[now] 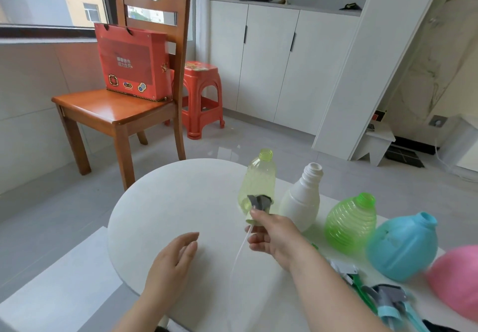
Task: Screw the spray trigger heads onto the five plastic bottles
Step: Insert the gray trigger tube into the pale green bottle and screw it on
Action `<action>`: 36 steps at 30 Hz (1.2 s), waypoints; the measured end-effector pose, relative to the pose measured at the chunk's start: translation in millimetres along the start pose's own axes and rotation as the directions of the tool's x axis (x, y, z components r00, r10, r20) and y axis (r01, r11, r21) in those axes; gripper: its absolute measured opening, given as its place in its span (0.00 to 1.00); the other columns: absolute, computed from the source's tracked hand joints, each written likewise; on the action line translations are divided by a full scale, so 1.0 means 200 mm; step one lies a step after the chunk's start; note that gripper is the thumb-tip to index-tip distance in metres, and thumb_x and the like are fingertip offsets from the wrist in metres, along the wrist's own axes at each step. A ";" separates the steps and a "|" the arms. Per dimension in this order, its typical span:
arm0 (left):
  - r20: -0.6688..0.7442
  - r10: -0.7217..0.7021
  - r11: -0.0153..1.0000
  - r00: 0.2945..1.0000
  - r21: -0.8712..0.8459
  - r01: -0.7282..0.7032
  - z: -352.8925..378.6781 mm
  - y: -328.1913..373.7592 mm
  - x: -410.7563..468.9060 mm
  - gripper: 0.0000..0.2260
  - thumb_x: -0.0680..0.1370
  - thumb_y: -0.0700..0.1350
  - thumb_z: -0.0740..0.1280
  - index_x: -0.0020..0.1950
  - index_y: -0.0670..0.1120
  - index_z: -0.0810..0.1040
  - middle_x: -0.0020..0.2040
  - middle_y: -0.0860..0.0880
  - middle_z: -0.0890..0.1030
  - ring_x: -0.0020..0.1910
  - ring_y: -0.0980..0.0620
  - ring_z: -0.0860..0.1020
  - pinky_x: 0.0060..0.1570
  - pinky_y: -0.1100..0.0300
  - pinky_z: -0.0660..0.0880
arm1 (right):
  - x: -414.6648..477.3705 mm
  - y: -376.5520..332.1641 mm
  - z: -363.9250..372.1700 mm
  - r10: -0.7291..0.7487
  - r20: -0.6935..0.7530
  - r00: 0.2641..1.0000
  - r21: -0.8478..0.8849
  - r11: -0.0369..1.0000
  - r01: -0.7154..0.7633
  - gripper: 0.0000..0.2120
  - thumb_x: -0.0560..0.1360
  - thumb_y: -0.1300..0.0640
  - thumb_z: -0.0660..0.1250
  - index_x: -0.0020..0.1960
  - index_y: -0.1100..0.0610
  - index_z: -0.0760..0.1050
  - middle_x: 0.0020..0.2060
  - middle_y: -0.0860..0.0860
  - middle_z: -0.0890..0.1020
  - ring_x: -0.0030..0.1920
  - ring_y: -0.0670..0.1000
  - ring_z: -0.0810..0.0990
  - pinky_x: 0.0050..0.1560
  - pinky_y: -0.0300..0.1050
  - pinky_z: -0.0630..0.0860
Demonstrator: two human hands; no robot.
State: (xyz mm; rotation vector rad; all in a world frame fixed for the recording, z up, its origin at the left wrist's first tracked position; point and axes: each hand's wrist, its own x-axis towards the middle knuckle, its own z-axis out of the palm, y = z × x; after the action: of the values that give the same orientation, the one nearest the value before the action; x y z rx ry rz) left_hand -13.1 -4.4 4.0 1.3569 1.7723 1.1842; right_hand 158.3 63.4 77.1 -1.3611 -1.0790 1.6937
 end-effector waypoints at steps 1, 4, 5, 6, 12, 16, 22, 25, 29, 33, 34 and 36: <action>0.013 -0.017 0.999 1.000 -0.043 0.017 -0.01 0.01 0.00 0.08 0.77 0.44 0.59 0.47 0.59 0.73 0.50 0.59 0.77 0.52 0.57 0.74 0.44 0.68 0.65 | -0.02 -0.03 -0.02 -0.039 0.023 0.999 0.045 0.998 0.037 0.10 0.74 0.58 0.62 0.36 0.62 0.72 0.28 0.54 0.74 0.19 0.45 0.73 0.22 0.36 0.73; 0.042 -0.042 0.994 0.998 -0.101 0.046 -0.04 0.03 0.01 0.08 0.77 0.42 0.60 0.46 0.55 0.74 0.49 0.55 0.78 0.52 0.55 0.75 0.43 0.70 0.66 | -0.10 -0.14 -0.06 -0.151 0.082 0.985 0.120 0.983 0.141 0.07 0.74 0.60 0.62 0.38 0.62 0.72 0.26 0.52 0.78 0.22 0.45 0.75 0.25 0.38 0.76; 0.050 -0.042 0.994 0.998 -0.099 0.047 -0.05 0.04 0.02 0.07 0.77 0.42 0.61 0.47 0.53 0.74 0.49 0.53 0.79 0.51 0.55 0.75 0.43 0.70 0.66 | -0.12 -0.18 -0.07 -0.187 0.096 0.978 0.116 0.978 0.176 0.06 0.74 0.61 0.61 0.39 0.61 0.72 0.26 0.51 0.80 0.22 0.45 0.76 0.26 0.38 0.77; 0.053 -0.040 0.994 0.998 -0.100 0.045 -0.05 0.06 0.03 0.06 0.77 0.41 0.61 0.48 0.52 0.75 0.49 0.52 0.79 0.50 0.56 0.75 0.42 0.71 0.66 | -0.14 -0.22 -0.09 -0.223 0.105 0.969 0.104 0.972 0.212 0.06 0.74 0.61 0.61 0.39 0.61 0.72 0.27 0.51 0.80 0.23 0.45 0.77 0.27 0.39 0.77; 0.101 0.026 0.993 0.994 -0.121 -0.014 0.00 0.25 0.18 0.09 0.76 0.42 0.63 0.55 0.49 0.74 0.52 0.52 0.77 0.50 0.56 0.75 0.38 0.74 0.69 | -0.27 -0.52 -0.21 -0.428 0.112 0.897 0.032 0.904 0.427 0.07 0.75 0.63 0.58 0.40 0.59 0.72 0.36 0.55 0.79 0.27 0.46 0.79 0.32 0.38 0.79; 0.152 0.014 0.988 0.988 -0.154 0.009 0.07 0.32 0.30 0.15 0.75 0.42 0.65 0.61 0.47 0.71 0.58 0.51 0.74 0.53 0.54 0.73 0.46 0.66 0.70 | -0.29 -0.72 -0.31 -0.494 0.054 0.868 0.058 0.869 0.491 0.08 0.75 0.62 0.57 0.39 0.59 0.73 0.28 0.51 0.82 0.26 0.45 0.78 0.32 0.38 0.79; 0.235 0.063 0.995 0.970 -0.095 -0.041 0.22 0.32 0.44 0.30 0.69 0.45 0.72 0.67 0.51 0.63 0.67 0.53 0.67 0.62 0.55 0.67 0.54 0.62 0.63 | -0.18 -0.92 -0.40 -0.592 -0.081 0.801 0.145 0.788 0.598 0.08 0.75 0.60 0.59 0.38 0.58 0.71 0.23 0.49 0.82 0.26 0.45 0.79 0.35 0.38 0.80; 0.237 0.080 0.991 0.968 -0.125 -0.052 0.29 0.36 0.51 0.34 0.66 0.45 0.74 0.67 0.51 0.62 0.67 0.52 0.66 0.64 0.55 0.66 0.55 0.62 0.62 | -0.10 -0.95 -0.42 -0.599 -0.137 0.789 0.173 0.769 0.615 0.08 0.75 0.59 0.60 0.37 0.58 0.71 0.22 0.48 0.81 0.26 0.45 0.79 0.35 0.38 0.80; 0.205 0.148 0.985 0.968 -0.122 -0.125 0.36 0.40 0.58 0.38 0.63 0.46 0.76 0.68 0.53 0.60 0.66 0.53 0.67 0.63 0.55 0.65 0.56 0.63 0.61 | -0.01 -0.97 -0.43 -0.600 -0.178 0.780 0.191 0.756 0.626 0.08 0.75 0.60 0.60 0.37 0.57 0.71 0.21 0.47 0.80 0.26 0.45 0.79 0.35 0.38 0.80; 0.175 0.146 0.985 0.974 -0.115 -0.127 0.41 0.41 0.62 0.44 0.62 0.45 0.77 0.71 0.53 0.54 0.69 0.51 0.64 0.62 0.59 0.61 0.60 0.64 0.60 | 0.04 -0.97 -0.45 -0.608 -0.197 0.769 0.187 0.747 0.638 0.08 0.75 0.59 0.60 0.37 0.57 0.71 0.23 0.48 0.80 0.25 0.44 0.78 0.33 0.37 0.80; 0.174 0.138 0.986 0.975 -0.118 -0.119 0.42 0.40 0.62 0.45 0.62 0.45 0.77 0.71 0.52 0.53 0.70 0.50 0.63 0.64 0.58 0.62 0.60 0.64 0.59 | 0.05 -0.97 -0.45 -0.612 -0.196 0.766 0.178 0.746 0.641 0.08 0.75 0.59 0.60 0.37 0.57 0.71 0.26 0.50 0.80 0.25 0.44 0.78 0.33 0.37 0.79; 0.168 0.120 0.988 0.978 -0.119 -0.101 0.44 0.39 0.64 0.46 0.62 0.45 0.77 0.71 0.52 0.52 0.70 0.49 0.63 0.68 0.54 0.62 0.61 0.64 0.59 | 0.07 -0.96 -0.45 -0.616 -0.191 0.764 0.154 0.750 0.643 0.08 0.75 0.59 0.60 0.37 0.57 0.71 0.33 0.53 0.78 0.26 0.43 0.78 0.33 0.37 0.79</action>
State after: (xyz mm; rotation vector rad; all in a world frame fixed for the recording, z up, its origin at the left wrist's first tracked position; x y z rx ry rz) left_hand 58.8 149.0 45.1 1.4627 1.5048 1.1650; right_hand 248.0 169.9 238.0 -0.8120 -1.0871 1.1509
